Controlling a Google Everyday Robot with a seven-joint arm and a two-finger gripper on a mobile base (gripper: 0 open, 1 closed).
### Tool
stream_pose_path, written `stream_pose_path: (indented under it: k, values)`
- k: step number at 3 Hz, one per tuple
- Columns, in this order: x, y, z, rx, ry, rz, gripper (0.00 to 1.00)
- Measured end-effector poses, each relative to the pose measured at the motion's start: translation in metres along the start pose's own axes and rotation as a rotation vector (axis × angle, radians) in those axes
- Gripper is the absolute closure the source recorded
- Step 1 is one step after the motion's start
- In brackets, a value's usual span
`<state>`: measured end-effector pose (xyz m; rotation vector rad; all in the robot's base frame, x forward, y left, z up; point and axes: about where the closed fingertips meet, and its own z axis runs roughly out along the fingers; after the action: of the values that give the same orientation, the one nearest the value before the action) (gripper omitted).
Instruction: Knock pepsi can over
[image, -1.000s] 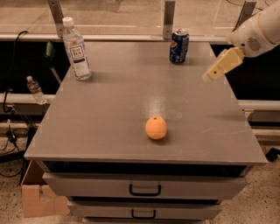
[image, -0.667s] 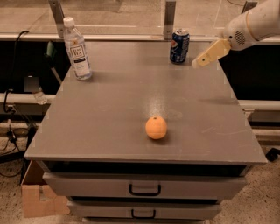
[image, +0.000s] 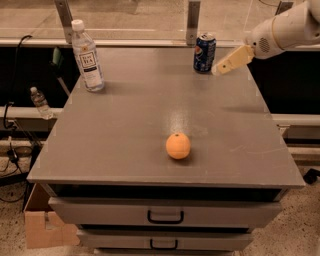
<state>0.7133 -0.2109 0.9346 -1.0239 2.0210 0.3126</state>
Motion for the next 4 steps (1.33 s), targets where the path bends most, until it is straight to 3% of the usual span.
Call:
stream_pose_path:
  k: [2, 3, 4]
  values:
    - [-0.018, -0.029, 0.067, 0.081, -0.193, 0.112, 0.00]
    - [-0.028, -0.031, 0.092, 0.085, -0.245, 0.141, 0.00]
    - [-0.033, -0.037, 0.112, 0.088, -0.273, 0.165, 0.18]
